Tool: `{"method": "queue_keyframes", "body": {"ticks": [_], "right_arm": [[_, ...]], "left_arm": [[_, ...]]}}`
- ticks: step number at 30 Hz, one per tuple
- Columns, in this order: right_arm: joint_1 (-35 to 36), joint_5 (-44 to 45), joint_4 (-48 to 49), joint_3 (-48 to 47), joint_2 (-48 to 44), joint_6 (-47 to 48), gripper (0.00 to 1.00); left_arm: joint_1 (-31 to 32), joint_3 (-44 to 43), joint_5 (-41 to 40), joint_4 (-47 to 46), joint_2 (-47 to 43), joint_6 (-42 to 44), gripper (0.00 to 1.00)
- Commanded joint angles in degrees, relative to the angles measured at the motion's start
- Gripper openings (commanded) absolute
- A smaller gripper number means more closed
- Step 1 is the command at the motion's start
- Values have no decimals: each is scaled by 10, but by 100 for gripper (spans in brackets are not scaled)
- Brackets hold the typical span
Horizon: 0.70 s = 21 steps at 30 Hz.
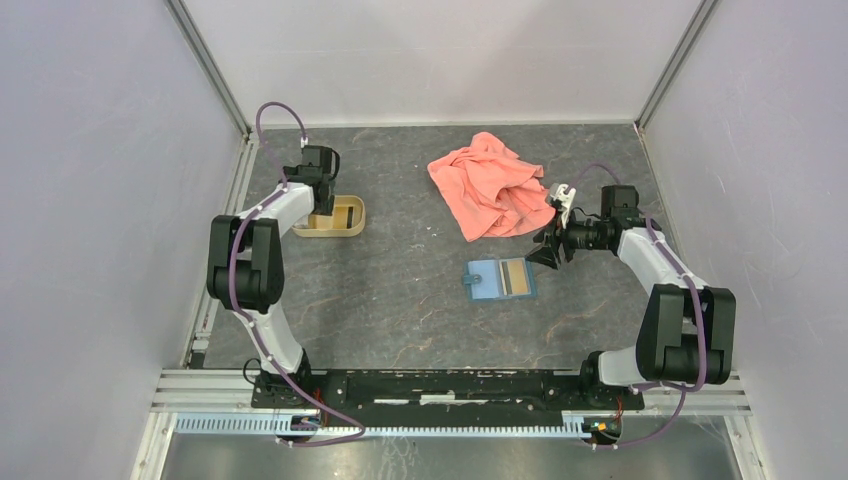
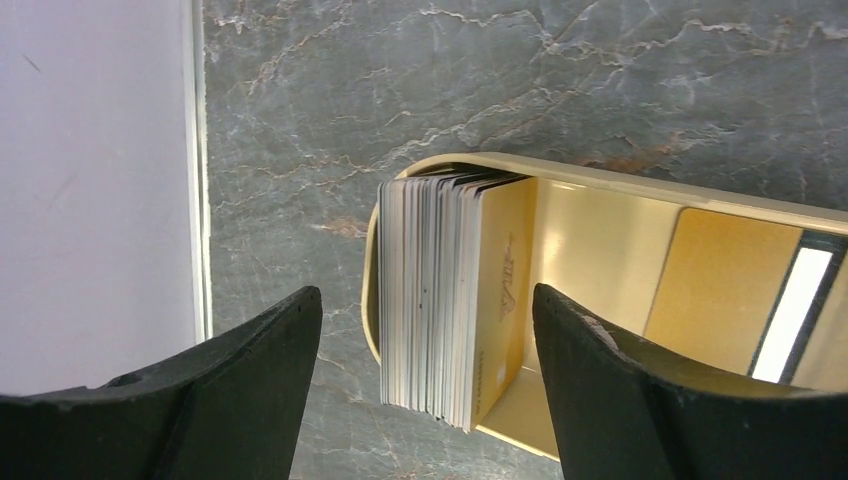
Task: Put the credit cards into the card holder
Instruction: Pick up the credit card from the storage box.
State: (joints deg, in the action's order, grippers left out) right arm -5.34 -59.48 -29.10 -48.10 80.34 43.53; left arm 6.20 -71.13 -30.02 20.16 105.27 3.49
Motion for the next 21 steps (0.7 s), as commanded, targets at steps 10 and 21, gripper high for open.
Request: {"method": "queue_keyframes", "body": {"ticks": [10,21], "right_arm": [[1,-17,-22,-18,1,28,65],[2,-18,-28,-20,2,32,65]], "left_arm": [[-16,-15,-23,-4,1,-8,77],[-16,-15,-16,-1,-23,-12,69]]}}
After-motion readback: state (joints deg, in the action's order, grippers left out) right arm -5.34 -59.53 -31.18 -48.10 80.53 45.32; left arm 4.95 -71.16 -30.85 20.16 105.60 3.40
